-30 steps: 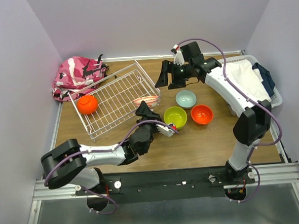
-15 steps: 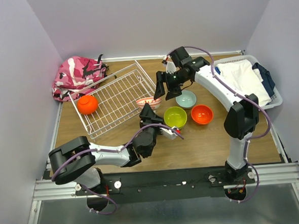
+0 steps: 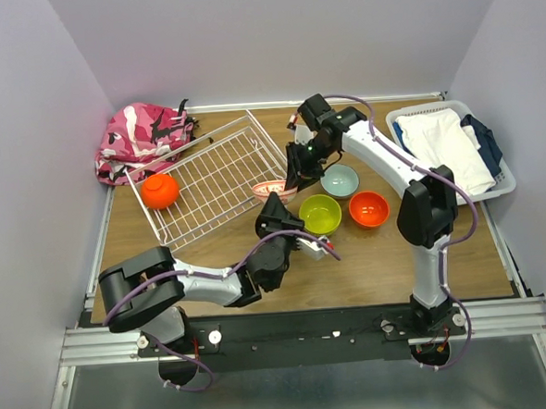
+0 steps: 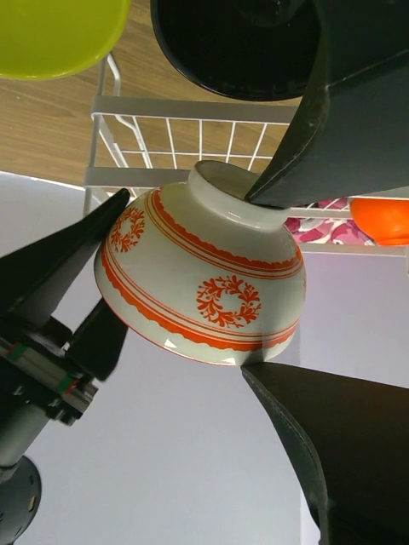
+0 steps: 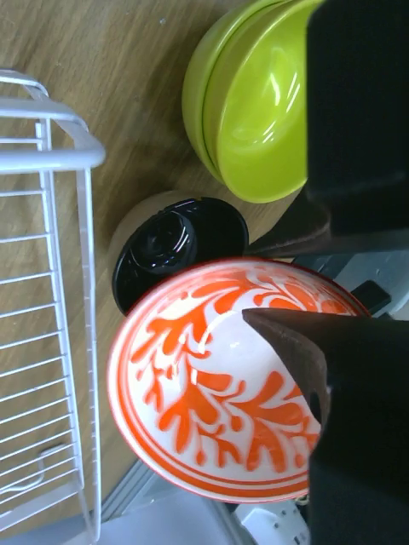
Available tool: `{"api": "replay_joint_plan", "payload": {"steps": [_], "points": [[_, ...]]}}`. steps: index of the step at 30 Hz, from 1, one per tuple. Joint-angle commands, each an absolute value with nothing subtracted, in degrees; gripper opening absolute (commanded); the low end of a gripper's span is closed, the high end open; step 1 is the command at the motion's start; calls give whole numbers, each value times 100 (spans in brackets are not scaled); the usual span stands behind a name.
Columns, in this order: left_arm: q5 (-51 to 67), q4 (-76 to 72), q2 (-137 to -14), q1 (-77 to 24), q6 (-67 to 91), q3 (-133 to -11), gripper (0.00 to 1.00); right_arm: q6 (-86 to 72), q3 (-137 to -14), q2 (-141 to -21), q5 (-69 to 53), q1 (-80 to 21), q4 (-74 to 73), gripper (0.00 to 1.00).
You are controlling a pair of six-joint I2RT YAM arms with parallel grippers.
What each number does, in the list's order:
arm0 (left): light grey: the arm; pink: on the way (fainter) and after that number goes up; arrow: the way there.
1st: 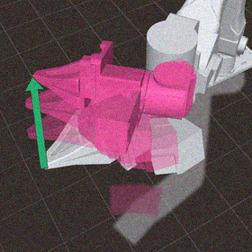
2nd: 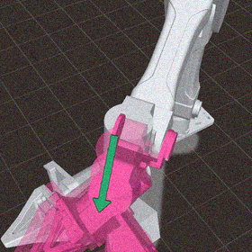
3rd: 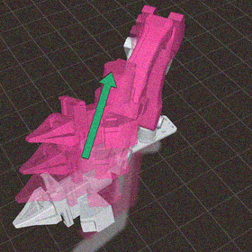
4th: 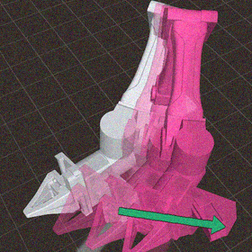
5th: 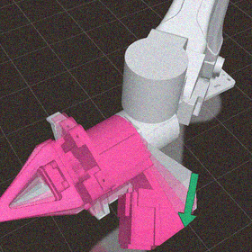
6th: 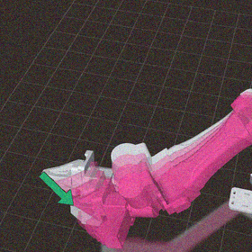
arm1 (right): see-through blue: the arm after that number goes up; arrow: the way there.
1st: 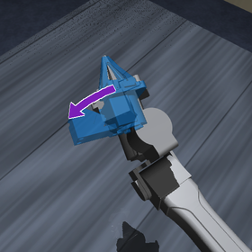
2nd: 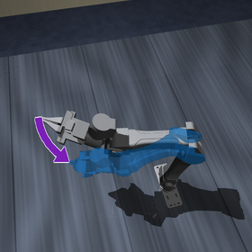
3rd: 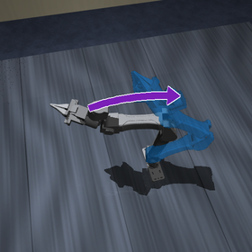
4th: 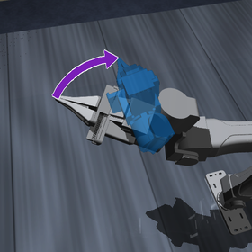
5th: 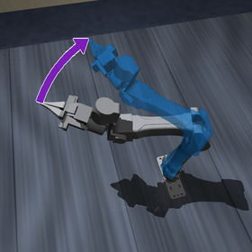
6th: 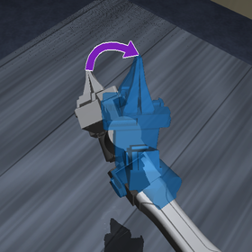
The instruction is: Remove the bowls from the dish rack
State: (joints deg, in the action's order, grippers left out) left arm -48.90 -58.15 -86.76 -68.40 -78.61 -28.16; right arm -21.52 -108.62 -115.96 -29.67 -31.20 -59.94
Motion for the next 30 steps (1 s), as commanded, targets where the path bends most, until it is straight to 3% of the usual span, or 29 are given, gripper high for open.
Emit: {"api": "replay_joint_plan", "payload": {"steps": [1,3,4,5,10,12,16,23,30], "points": [[-5150,-6618,-8692,-6873,-7831,-2848,45,-2144,-11109,-11698,-3155,-3164,-6284,20],[-5229,-6758,-8727,-6873,-7866,-2848,47,-2162,-11127,-11689,-3164,-3164,-6275,14],[-5256,-6802,-8771,-6890,-7884,-2839,49,-2171,-11144,-11681,-3173,-3164,-6275,3],[-5273,-6855,-8789,-6899,-7892,-2839,52,-2171,-11162,-11681,-3173,-3164,-6284,1],[-5422,-7145,-8894,-6961,-7954,-2821,69,-2250,-11267,-11672,-3024,-3155,-6284,1],[-5467,-7320,-8921,-6987,-7954,-2813,83,-2294,-11338,-11663,-2980,-3138,-6293,1],[-5633,-7663,-9017,-7031,-7945,-2795,99,-2408,-11329,-11532,-2822,-3015,-6214,1],[-6064,-8832,-9325,-7119,-8218,-2769,99,-2707,-10943,-11049,-2523,-2743,-5766,1],[-6293,-8877,-9299,-7128,-7779,-2839,99,-2847,-10793,-10794,-2294,-2470,-5590,1]]}}
